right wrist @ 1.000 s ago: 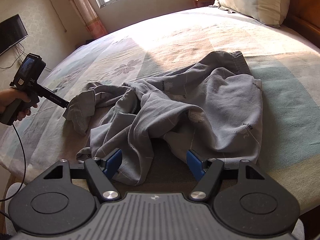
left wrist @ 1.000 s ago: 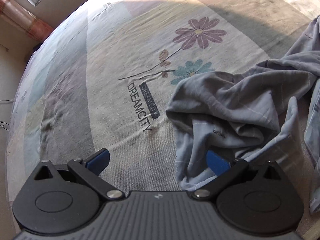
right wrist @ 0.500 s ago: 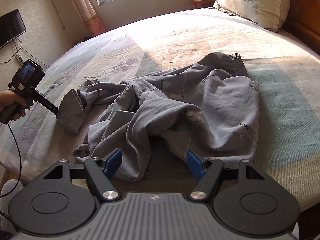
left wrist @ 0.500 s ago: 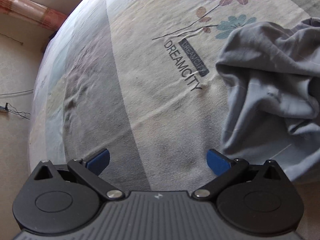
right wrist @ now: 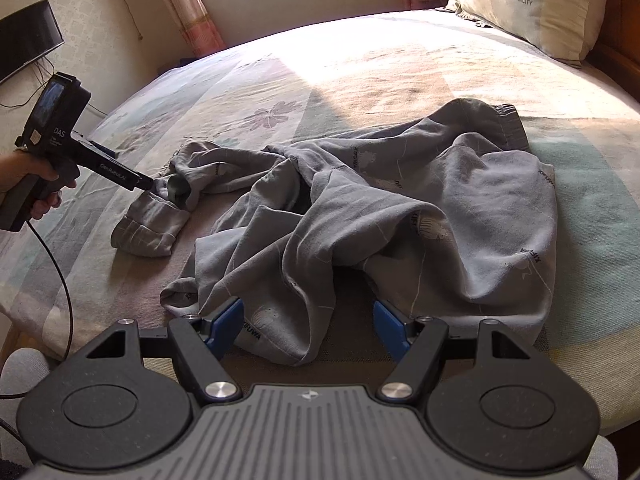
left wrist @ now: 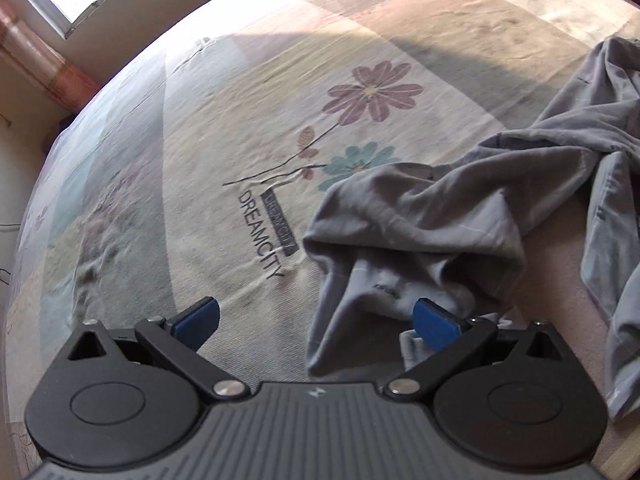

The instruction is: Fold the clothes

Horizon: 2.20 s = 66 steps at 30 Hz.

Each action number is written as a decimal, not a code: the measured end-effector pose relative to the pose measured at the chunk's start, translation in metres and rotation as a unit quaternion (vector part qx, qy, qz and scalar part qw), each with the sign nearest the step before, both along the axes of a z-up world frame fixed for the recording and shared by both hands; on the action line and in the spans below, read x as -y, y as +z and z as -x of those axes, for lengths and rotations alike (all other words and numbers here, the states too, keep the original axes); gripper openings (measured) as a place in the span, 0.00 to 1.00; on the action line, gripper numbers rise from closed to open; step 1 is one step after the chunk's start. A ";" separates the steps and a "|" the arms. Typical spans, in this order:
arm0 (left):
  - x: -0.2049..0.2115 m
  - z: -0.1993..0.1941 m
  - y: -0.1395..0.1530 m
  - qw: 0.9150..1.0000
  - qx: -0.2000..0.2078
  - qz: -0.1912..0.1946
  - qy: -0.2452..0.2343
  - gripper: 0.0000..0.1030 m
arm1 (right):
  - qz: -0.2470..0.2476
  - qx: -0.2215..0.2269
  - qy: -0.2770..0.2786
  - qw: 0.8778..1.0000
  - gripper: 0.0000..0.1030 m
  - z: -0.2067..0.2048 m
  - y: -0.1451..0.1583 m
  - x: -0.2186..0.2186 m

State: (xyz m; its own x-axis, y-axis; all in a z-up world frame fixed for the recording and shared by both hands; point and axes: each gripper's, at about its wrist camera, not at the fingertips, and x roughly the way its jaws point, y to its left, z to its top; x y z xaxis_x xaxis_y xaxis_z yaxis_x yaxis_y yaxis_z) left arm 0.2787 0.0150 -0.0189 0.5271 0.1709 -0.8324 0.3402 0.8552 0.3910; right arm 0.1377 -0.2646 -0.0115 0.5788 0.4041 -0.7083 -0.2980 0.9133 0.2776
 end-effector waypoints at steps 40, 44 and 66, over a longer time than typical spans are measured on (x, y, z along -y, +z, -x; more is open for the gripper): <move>-0.022 -0.041 -0.005 0.993 0.074 -0.061 0.063 1.00 | -0.003 0.021 0.023 1.000 0.82 0.002 0.015 -0.018; -0.028 -0.071 0.015 0.988 0.110 -0.059 0.087 1.00 | -0.003 0.010 0.012 1.000 0.82 -0.002 0.008 -0.014; -0.070 -0.057 -0.013 0.966 0.123 -0.171 0.148 1.00 | 0.005 0.021 0.005 1.000 0.82 0.000 0.010 -0.006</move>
